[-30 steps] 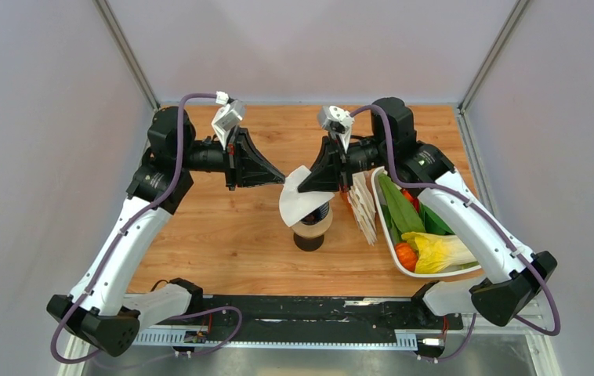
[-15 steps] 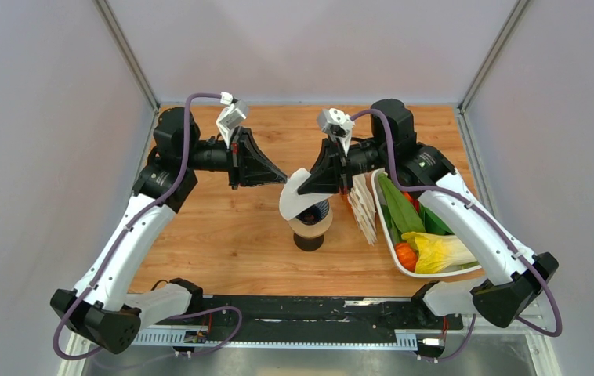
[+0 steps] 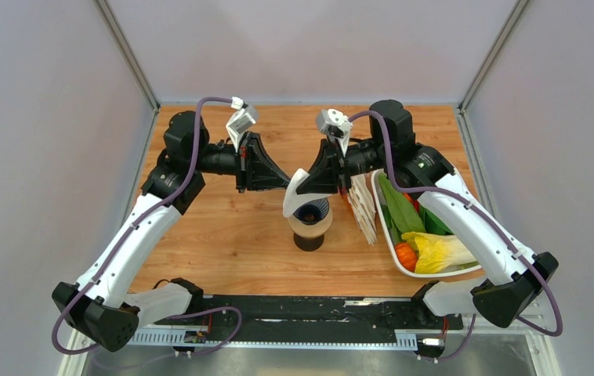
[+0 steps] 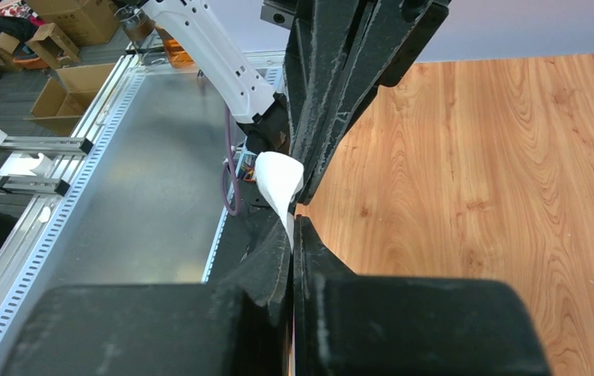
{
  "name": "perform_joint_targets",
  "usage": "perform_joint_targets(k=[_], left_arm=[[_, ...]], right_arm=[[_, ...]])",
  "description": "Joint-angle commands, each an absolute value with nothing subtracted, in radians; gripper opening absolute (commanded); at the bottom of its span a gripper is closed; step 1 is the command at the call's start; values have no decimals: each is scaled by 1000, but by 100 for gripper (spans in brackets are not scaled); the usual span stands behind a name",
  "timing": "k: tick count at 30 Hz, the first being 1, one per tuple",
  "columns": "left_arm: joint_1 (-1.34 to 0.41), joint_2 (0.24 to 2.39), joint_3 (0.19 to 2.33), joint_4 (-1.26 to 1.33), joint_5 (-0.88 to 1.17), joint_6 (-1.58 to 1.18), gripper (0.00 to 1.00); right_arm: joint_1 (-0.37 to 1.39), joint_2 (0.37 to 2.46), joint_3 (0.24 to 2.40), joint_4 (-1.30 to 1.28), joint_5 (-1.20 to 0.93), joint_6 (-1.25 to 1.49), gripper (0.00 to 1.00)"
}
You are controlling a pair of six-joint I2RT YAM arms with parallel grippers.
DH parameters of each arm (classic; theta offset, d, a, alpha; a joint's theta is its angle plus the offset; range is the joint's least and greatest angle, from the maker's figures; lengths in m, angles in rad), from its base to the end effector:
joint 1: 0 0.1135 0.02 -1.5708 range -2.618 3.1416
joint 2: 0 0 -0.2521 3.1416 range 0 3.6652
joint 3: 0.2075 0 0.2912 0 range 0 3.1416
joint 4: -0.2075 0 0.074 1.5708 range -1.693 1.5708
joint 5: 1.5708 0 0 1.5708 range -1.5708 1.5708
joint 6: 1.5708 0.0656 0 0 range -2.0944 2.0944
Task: Place the coffee filter in the dripper
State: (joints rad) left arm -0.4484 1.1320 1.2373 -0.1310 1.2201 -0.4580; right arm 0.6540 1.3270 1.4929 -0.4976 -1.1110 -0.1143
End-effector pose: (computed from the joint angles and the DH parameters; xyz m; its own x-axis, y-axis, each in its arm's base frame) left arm 0.2314 -0.1797 0.4288 -0.4607 0.0531 -0.8860 0.8822 -0.0825 -0.4637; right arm 0.2244 0.2461 0.4308 -0.1493 -0.1782 -0.9726 -0.9658 -0.1848 0.1821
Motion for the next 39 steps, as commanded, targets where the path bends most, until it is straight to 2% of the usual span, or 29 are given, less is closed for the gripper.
perform_joint_targets(k=[1,10,16,23,25,28,30,39], left_arm=[[-455,1114,1271,-192,1199,-378,0],[-454,1102,1338,-370,1118,-275,1],[-455,1104,1359,-413,1099,-256,19],[-455,1123,1381,-453,1064,-224,21],[-456,1121,1380,-458,1059,-212,25],[-457,1118,1376,-458,1063,-207,37],[-457,1119,1375,-459,1064,-204,42],[-457,1120,1393,-494,1015,-151,56]], right_arm=[[650,1324,1502,-478,-1082,-113,0],[645,1327,1489,-479,-1071,-91,0],[640,1322,1477,-487,-1069,-95,0],[640,1324,1481,-490,-1078,-97,0],[641,1322,1479,-492,-1080,-96,0],[639,1321,1475,-496,-1076,-97,0],[638,1321,1473,-500,-1077,-99,0],[638,1324,1473,-515,-1079,-111,0]])
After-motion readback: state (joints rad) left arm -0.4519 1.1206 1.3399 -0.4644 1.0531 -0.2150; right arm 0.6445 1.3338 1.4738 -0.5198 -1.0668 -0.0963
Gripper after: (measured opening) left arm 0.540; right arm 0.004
